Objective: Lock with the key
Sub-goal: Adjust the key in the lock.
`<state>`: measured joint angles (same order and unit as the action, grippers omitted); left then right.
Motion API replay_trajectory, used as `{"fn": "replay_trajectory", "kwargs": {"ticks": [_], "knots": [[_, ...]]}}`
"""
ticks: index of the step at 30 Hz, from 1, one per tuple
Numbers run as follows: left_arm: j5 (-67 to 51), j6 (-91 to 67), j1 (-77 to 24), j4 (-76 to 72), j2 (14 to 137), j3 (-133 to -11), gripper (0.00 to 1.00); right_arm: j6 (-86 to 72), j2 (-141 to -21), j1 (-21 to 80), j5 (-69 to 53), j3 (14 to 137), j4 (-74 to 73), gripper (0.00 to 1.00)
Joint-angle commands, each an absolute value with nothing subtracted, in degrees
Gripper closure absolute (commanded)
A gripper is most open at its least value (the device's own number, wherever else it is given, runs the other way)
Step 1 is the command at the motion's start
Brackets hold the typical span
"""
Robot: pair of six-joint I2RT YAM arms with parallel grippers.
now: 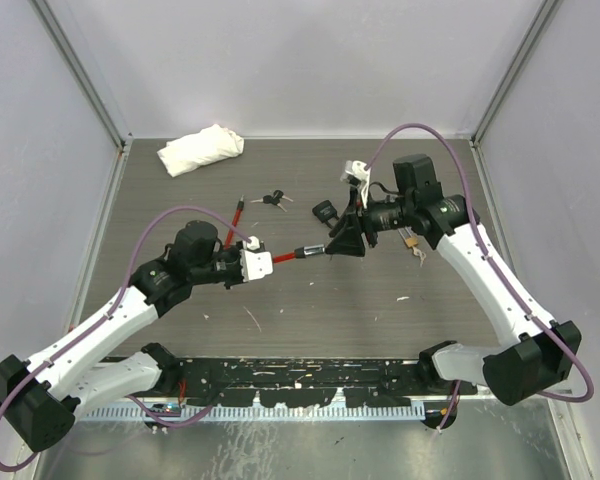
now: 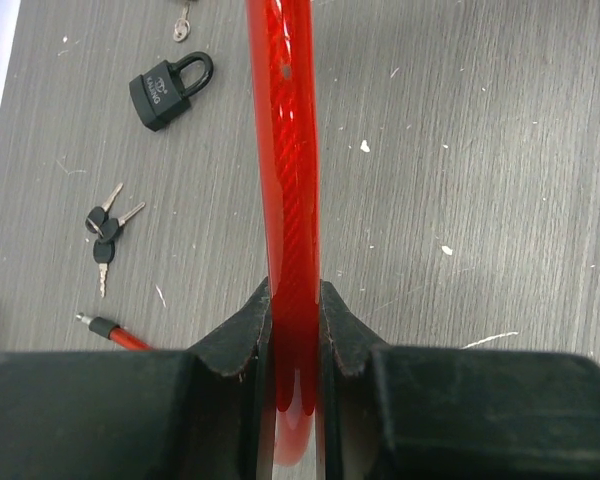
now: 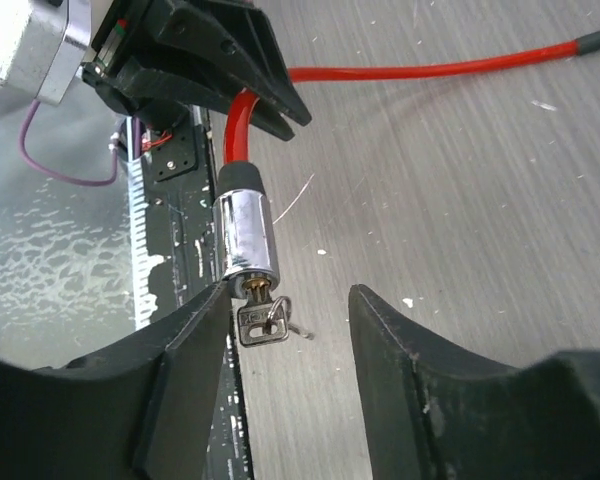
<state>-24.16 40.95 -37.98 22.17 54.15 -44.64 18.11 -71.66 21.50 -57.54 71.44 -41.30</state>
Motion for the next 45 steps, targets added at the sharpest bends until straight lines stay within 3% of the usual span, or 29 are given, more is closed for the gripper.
{"fn": "replay_trajectory", "kwargs": {"ticks": [1, 9, 16, 24, 35, 45], "knots": [[-26.43, 40.83, -38.22, 17.32, 53.39, -45.48, 1.00, 18.87, -69.00, 19.44, -58.15, 75.73, -39.99, 0.40], [-26.77, 40.78, -38.18, 17.25, 53.23, -45.52, 1.00, 32.33, -64.78, 16.09, -63.53, 73.99, -40.06, 0.23], [-26.98, 40.78, -38.22, 17.31, 52.91, -45.36, 1.00, 61.21, -62.14, 16.10, -72.76, 69.57, -48.79, 0.01], [-27.06, 40.85, -38.21, 17.29, 52.63, -45.37, 1.00, 72.87, -63.13, 16.14, -72.18, 67.08, -50.89, 0.00], [-27.33, 40.70, -38.23, 17.36, 52.90, -45.48, 1.00, 61.73, -63.47, 16.15, -71.27, 65.48, -41.09, 0.32], [-27.60, 40.70, -38.23, 17.38, 53.24, -45.53, 1.00, 58.20, -64.22, 17.58, -70.65, 62.68, -36.88, 0.46]]}}
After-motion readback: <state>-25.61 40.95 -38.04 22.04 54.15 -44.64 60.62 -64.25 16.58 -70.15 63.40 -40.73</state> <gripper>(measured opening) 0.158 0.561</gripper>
